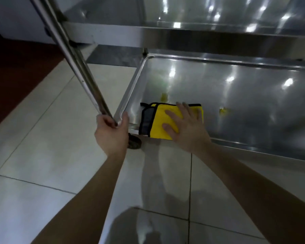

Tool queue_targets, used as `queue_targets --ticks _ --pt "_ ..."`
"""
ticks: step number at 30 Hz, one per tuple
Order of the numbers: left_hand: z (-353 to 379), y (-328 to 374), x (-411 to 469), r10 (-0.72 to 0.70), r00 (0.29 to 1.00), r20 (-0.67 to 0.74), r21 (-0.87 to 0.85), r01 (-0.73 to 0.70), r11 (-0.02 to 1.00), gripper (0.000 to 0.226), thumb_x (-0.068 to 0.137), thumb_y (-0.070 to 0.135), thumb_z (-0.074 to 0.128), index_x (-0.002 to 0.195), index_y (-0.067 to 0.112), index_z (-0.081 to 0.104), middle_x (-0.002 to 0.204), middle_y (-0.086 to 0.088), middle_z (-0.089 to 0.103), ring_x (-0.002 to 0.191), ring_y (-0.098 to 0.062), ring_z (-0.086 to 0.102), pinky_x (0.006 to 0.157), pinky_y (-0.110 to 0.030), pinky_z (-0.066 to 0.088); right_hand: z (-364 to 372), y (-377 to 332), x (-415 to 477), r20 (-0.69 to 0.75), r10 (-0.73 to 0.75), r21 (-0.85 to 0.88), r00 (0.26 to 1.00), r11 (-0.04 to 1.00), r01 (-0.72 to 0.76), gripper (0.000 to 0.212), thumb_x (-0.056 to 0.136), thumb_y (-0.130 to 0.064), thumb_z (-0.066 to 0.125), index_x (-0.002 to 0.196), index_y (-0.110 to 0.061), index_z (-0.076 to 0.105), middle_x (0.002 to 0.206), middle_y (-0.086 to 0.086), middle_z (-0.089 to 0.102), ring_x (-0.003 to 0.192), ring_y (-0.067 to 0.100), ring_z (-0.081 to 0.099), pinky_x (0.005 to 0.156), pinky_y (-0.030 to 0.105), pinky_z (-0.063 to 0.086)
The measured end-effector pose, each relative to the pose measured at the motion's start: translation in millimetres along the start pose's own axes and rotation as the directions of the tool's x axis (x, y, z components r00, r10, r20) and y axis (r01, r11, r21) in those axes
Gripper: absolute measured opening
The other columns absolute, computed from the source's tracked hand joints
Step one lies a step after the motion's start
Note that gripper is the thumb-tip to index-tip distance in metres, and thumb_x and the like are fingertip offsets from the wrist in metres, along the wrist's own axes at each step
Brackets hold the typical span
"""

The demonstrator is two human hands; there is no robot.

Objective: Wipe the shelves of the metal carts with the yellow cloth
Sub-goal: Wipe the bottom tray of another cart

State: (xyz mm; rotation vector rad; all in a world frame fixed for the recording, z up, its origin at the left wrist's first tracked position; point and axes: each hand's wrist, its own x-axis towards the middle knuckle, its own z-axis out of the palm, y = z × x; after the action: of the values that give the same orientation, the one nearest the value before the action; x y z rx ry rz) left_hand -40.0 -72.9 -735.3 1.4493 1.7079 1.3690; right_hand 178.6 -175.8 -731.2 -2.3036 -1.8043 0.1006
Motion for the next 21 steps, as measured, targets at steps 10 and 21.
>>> queue_targets --ticks 10,21 --pt "18.3 -0.1 53.8 -0.086 0.992 -0.091 -0.247 0.061 0.967 0.066 0.073 0.062 0.09 0.104 0.02 0.048 0.094 -0.001 0.054 0.078 -0.012 0.056 0.076 -0.034 0.057 23.1 2.4 19.8 0.21 -0.013 -0.085 0.978 0.996 0.032 0.084 0.084 -0.089 -0.01 0.163 -0.06 -0.007 0.179 0.002 -0.015 0.164 0.033 -0.017 0.12 0.079 -0.008" --pt "30.6 7.9 86.2 -0.097 0.986 0.139 -0.451 0.15 0.88 0.034 0.085 0.037 0.072 0.074 0.014 0.05 0.054 -0.002 0.043 0.043 -0.018 0.043 0.043 -0.029 0.036 29.2 50.0 96.4 0.181 0.147 -0.092 0.972 0.987 -0.132 0.081 0.083 -0.097 0.001 0.158 -0.067 -0.006 0.179 -0.006 -0.015 0.165 0.027 -0.017 0.121 0.074 -0.014"
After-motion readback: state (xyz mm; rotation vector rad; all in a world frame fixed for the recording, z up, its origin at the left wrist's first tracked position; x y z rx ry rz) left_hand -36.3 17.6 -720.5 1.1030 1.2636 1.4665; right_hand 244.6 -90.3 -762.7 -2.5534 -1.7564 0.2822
